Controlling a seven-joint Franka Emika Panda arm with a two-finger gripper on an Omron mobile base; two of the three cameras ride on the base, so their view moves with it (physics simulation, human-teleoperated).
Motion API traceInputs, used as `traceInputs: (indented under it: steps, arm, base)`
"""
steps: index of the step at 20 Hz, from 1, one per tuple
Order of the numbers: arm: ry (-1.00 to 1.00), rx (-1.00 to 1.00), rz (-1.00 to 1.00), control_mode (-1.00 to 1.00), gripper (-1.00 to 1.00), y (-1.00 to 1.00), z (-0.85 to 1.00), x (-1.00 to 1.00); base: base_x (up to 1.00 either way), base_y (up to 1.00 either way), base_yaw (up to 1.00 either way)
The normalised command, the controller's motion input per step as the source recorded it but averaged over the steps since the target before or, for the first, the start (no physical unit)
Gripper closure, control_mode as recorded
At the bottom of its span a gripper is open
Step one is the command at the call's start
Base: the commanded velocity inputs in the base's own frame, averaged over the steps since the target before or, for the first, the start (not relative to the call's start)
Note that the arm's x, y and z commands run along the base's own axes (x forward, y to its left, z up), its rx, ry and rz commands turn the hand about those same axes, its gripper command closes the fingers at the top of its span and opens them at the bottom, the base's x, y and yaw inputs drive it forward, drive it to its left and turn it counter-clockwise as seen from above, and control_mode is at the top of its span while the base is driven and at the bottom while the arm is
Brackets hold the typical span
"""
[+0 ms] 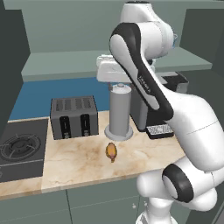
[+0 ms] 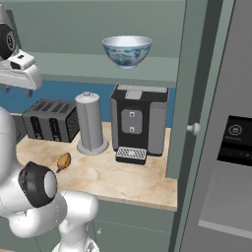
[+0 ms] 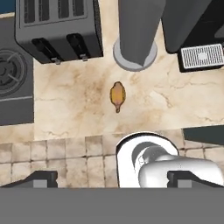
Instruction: Retrieve the bowl from the cabinet, then place the raw meat into the bowl to avoid contamination.
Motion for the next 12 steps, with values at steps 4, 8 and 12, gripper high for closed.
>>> traceInputs:
  steps: [4, 8, 12]
  arm:
    - [-0.13, -0.09, 0.09, -1.0, -1.0, -0.84, -0.01, 0.0]
    - [-0.23, -0.19, 0.17, -1.0, -1.0, -0.56, 0.12, 0.0]
    - [-0.33, -0.29, 0.21, -1.0, -1.0, -0.43, 0.01, 0.0]
  base:
    - [0.0, 0.0, 0.0]
    - [0.0, 0.0, 0.0]
    - [0.0, 0.0, 0.0]
